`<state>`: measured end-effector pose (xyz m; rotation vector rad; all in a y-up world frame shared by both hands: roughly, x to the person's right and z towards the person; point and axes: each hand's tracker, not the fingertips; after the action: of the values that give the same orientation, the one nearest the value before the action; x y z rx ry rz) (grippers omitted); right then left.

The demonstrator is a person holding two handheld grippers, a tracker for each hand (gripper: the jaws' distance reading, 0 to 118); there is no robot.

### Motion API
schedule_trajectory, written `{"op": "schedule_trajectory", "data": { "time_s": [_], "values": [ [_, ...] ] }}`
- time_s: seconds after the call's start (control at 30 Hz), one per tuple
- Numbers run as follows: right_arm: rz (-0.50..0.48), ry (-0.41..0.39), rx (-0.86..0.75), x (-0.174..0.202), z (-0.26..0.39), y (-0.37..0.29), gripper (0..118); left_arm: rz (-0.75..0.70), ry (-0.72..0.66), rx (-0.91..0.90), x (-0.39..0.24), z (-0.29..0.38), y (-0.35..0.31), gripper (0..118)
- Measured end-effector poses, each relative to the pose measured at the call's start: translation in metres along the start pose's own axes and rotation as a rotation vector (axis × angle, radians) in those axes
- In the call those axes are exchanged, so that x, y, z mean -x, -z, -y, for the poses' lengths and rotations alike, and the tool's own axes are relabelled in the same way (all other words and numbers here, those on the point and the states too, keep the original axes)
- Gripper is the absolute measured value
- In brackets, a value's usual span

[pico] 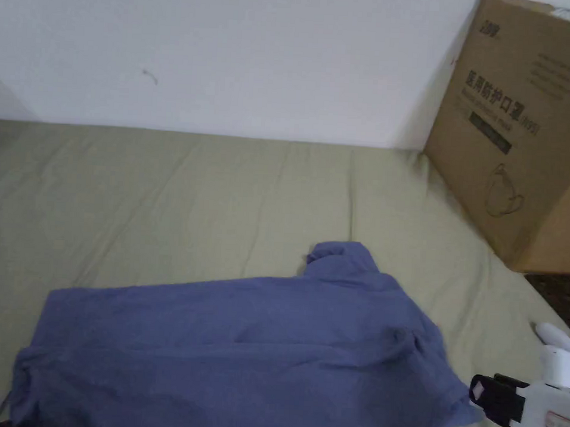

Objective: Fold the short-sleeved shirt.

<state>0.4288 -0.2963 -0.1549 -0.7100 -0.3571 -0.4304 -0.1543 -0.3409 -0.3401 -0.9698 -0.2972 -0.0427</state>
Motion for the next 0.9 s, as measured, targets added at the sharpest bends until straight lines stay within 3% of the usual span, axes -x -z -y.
{"op": "schedule_trajectory", "data": {
  "time_s": [0.07,0.1,0.27,0.3,0.37,0.4,0.47,0.5,0.53,0.57,0.6,0.63,0.73,0.83,0.9],
  "values": [
    [0.027,0.020,0.112,-0.019,-0.015,0.029,98,0.013,-0.020,-0.004,0.006,-0.004,-0.010,4],
    [0.058,0.020,0.209,-0.025,-0.020,0.045,114,0.017,-0.025,-0.008,0.000,-0.008,-0.017,4],
    [0.084,0.083,0.347,-0.049,-0.026,0.107,113,0.042,-0.048,0.024,0.005,-0.015,-0.010,4],
    [0.081,0.079,0.373,-0.050,-0.026,0.117,112,0.044,-0.062,0.026,0.005,-0.014,-0.009,4],
    [0.049,0.059,0.426,-0.048,-0.022,0.131,97,0.044,-0.076,0.034,0.008,-0.013,-0.005,4],
    [0.045,-0.008,0.429,-0.045,-0.021,0.133,90,0.043,-0.077,0.040,0.007,-0.012,-0.003,4],
    [0.127,-0.213,0.419,-0.034,-0.018,0.130,73,0.045,-0.076,0.051,0.008,-0.013,-0.001,4],
    [0.116,-0.218,0.423,-0.032,-0.018,0.127,54,0.048,-0.076,0.055,0.009,-0.011,0.000,4],
    [0.092,-0.183,0.409,-0.033,-0.021,0.120,54,0.048,-0.076,0.054,0.010,-0.012,0.000,4],
    [0.051,-0.156,0.393,-0.035,-0.026,0.112,43,0.048,-0.076,0.044,0.011,-0.014,-0.003,4],
    [0.024,-0.128,0.379,-0.037,-0.029,0.106,16,0.060,-0.092,0.019,0.012,-0.016,-0.007,4],
    [-0.025,-0.080,0.361,-0.037,-0.033,0.094,2,0.072,-0.118,-0.014,0.013,-0.014,-0.012,4],
    [-0.028,-0.070,0.315,-0.035,-0.038,0.056,2,0.107,-0.139,-0.039,0.019,-0.019,-0.030,4],
    [-0.063,-0.034,0.328,-0.039,-0.027,0.015,2,0.082,-0.081,-0.028,0.021,-0.015,-0.050,4],
    [-0.057,-0.050,0.343,-0.041,-0.008,-0.013,2,0.089,-0.058,0.006,0.030,-0.004,-0.062,4]
  ]
}}
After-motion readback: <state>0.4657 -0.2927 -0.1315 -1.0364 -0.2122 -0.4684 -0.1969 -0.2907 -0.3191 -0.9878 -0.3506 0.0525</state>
